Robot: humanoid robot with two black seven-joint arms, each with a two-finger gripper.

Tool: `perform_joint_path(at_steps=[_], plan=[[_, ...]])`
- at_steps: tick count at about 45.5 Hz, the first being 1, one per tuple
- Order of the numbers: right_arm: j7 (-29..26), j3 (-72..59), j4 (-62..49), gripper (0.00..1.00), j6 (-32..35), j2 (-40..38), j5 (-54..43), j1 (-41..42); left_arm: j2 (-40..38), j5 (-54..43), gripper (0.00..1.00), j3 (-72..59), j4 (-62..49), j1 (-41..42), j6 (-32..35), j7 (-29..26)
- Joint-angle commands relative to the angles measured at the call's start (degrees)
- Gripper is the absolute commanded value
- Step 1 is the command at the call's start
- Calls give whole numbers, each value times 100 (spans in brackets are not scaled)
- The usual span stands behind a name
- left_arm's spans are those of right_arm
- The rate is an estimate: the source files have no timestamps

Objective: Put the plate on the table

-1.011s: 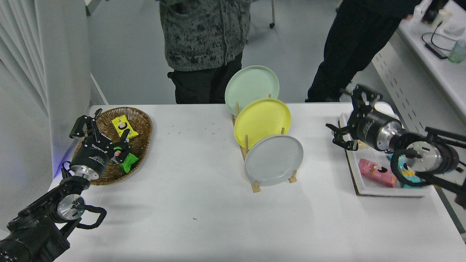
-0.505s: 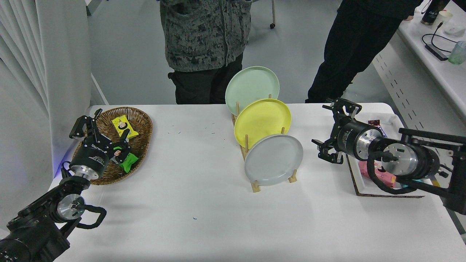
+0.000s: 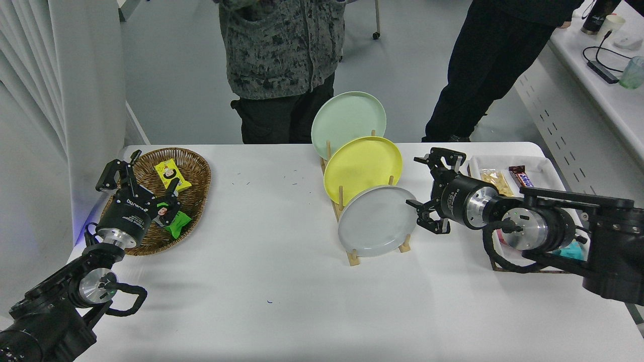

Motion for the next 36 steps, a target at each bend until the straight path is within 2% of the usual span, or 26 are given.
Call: perform_joint_path(at_steps=[1,6,15,27,32,36], plan=[[-27,-5,-502,87,32,485,-76,-99,1,0,98,0,0,0,0,-3],[-28,39,-695,87,5,827,-76,-151,1,0,98,0,0,0,0,-3],[-28,74,-704,85,-162,960,-84,-134,-8,0,98,0,0,0,0,6],[-28,215,-581,79,-443,1101,-58,-99,1,0,98,0,0,0,0,-3],[-28,223,-537,71,-548,1118,-67,-134,1,0,98,0,0,0,0,-3],[-28,223,-537,71,-557,1145,-67,-134,1,0,98,0,0,0,0,-3]])
